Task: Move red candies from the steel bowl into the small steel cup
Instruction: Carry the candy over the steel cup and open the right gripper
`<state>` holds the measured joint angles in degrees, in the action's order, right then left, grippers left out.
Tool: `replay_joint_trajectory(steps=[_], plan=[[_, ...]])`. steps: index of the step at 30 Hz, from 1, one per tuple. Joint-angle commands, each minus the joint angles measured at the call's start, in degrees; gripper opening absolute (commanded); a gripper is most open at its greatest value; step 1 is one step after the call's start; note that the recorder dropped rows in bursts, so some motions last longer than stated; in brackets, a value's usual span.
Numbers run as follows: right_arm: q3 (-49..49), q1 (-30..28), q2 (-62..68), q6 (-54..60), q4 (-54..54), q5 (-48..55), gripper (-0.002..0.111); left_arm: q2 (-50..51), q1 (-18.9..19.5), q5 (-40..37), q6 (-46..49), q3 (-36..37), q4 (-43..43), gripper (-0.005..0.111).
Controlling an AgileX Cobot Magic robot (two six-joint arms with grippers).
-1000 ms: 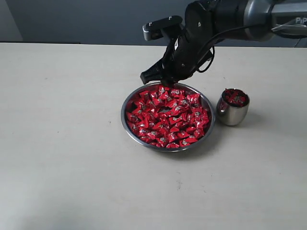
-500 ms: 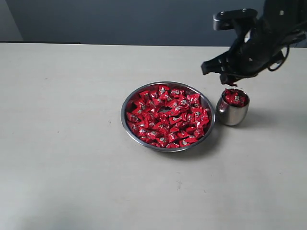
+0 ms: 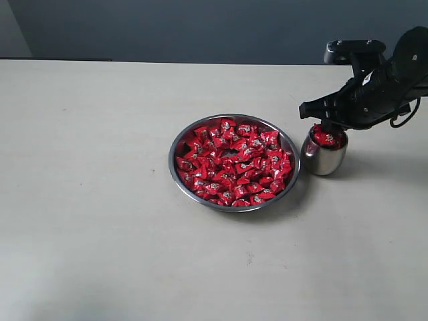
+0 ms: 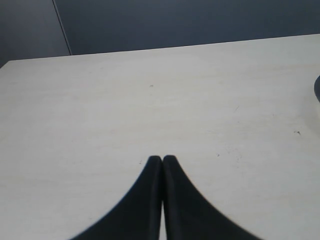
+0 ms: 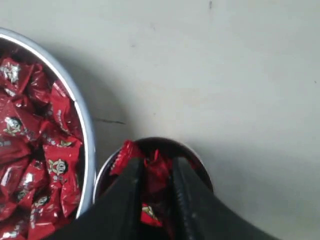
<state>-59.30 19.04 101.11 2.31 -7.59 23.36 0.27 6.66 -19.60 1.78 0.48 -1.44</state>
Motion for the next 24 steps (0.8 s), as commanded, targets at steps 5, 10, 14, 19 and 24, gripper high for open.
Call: replay_joint_trajectory(steps=[5,10,14,19,24], plan=[[0.2,-0.2,2.1,1.0,-0.5,-2.4,0.004,-0.3,-0.5,0.3,-0.1,-0.5,-0.1,0.000],[0.2,-0.2,1.8,1.1,0.3,-2.3,0.036,-0.3,-0.5,0.3,-0.1,-0.5,-0.1,0.000],[0.2,-0.2,0.8,1.1,1.3,-2.1,0.044,-0.3,-0.5,0.3,-0.1,-0.5,-0.1,0.000],[0.2,-0.2,-2.1,1.1,1.5,-1.0,0.040,-0.3,-0.5,0.3,-0.1,-0.5,-0.1,0.000],[0.2,-0.2,-5.7,1.1,1.9,1.1,0.040,-0.3,-0.5,0.3,-0.1,-0.5,-0.1,0.000]])
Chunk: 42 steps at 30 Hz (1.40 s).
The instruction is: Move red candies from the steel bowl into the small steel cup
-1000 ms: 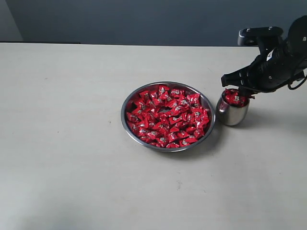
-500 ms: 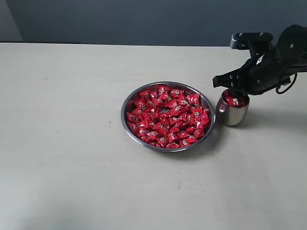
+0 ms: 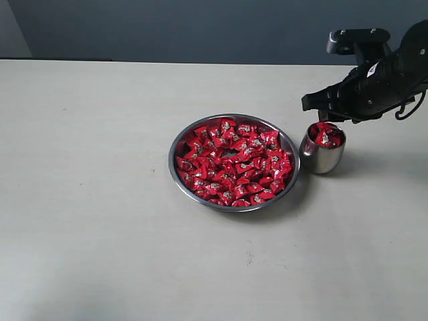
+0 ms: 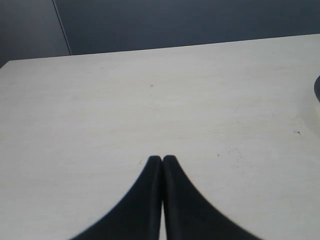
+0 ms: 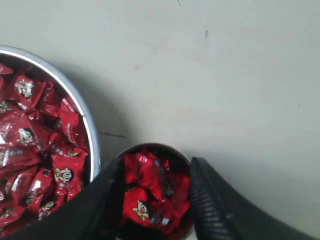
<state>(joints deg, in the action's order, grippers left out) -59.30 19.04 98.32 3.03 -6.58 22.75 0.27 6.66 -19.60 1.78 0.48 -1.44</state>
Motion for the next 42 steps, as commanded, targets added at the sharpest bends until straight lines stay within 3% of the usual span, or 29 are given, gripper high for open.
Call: replay_joint_trajectory(steps=[1,14,21,34,39,42], plan=[[0.2,-0.2,-3.6,0.4,0.9,2.3,0.040,-0.3,-0.5,0.3,-0.1,-0.5,-0.1,0.000],[0.2,-0.2,-21.7,0.4,2.6,15.9,0.037,-0.3,-0.5,0.3,-0.1,-0.5,-0.1,0.000],[0.2,-0.2,-35.7,0.4,4.6,24.8,-0.001,-0.3,-0.5,0.3,-0.1,-0.5,-0.1,0.000],[0.2,-0.2,-63.2,0.4,7.1,32.3,0.000,-0.3,-0.5,0.3,-0.1,-0.5,-0.1,0.000],[0.7,-0.2,-75.4,0.4,7.2,32.1,0.000,-0.3,-0.5,0.3,-0.1,-0.5,-0.1,0.000],[7.3,-0.2,-84.3,0.4,7.2,26.0,0.000,-0.3,-0.5,0.3,-0.1,-0.5,-0.1,0.000]])
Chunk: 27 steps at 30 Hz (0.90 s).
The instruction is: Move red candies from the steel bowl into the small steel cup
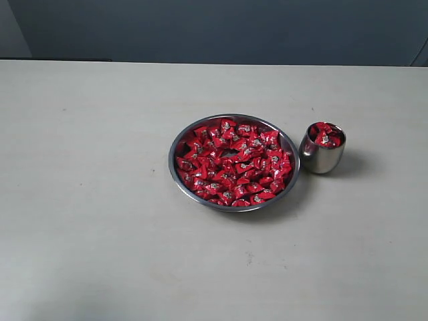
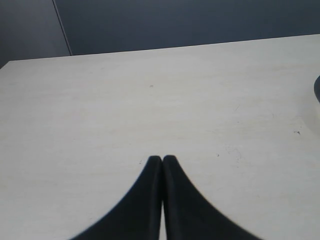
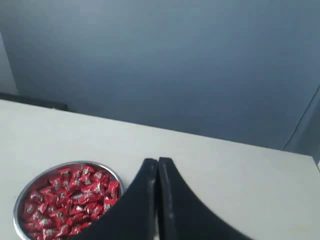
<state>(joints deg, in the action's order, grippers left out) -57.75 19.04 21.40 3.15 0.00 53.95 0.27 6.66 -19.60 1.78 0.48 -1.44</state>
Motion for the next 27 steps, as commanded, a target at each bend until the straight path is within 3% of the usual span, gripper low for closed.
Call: replay_joint_trajectory(steps=[1,9,19,27], plan=[[7.6,-0.2,-9.2,0.3,0.5,-7.1,0.000,-0.3,-0.5,0.3,-0.1,-0.5,-0.1,0.000],[24.0,-0.2,-19.9,0.0,-2.1,-26.1,0.000,-0.3,-0.5,0.3,-0.1,-0.5,-0.1,0.000],[24.3,-0.2,-21.4,-0.1,-2.4,-25.0,0.000,-0.3,-0.5,0.3,-0.1,-0.5,-0.1,0.000],[24.6,-0.2,-21.4,-0.1,6.4,-23.7,0.000,-0.3,-0.5,0.3,-0.1,-0.5,-0.1,0.000]])
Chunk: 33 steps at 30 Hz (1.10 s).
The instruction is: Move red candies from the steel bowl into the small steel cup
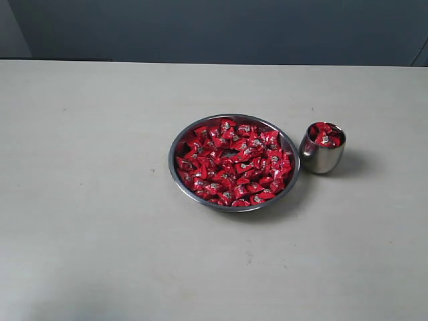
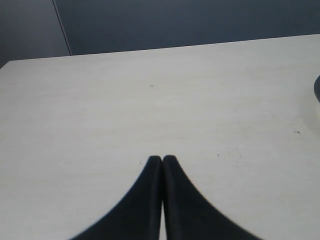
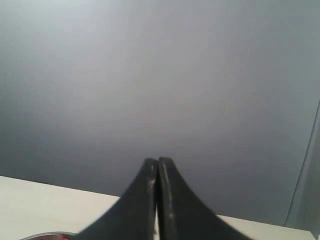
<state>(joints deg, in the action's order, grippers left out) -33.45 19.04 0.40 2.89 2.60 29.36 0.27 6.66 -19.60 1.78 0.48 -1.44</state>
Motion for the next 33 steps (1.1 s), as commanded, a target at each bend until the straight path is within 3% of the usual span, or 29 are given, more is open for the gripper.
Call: replay_joint_trajectory(steps=[1,6,16,29,33], plan=[[1.1,-0.2,-0.4,0.1,5.1,2.5,0.000,-0.3,-0.5,0.3,-0.1,-0.5,-0.1,0.000],[8.0,-0.2,-0.4,0.1,4.3,1.1,0.000,-0.3,-0.5,0.3,-0.1,-0.5,-0.1,0.000],[25.0,-0.9,-0.4,0.0,2.0,-16.0,0.000,-0.3,-0.5,0.3,-0.1,-0.5,-0.1,0.000],[31.4,-16.7,-0.4,-0.1,-5.8,-17.5,0.000,-0.3,-0.5,0.3,-0.1,-0.5,-0.1,0.000],[32.8,-18.3,-0.4,-0.2,-5.7,-17.1,0.000,-0.3,-0.5,0.3,-0.1,-0.5,-0.1,0.000]])
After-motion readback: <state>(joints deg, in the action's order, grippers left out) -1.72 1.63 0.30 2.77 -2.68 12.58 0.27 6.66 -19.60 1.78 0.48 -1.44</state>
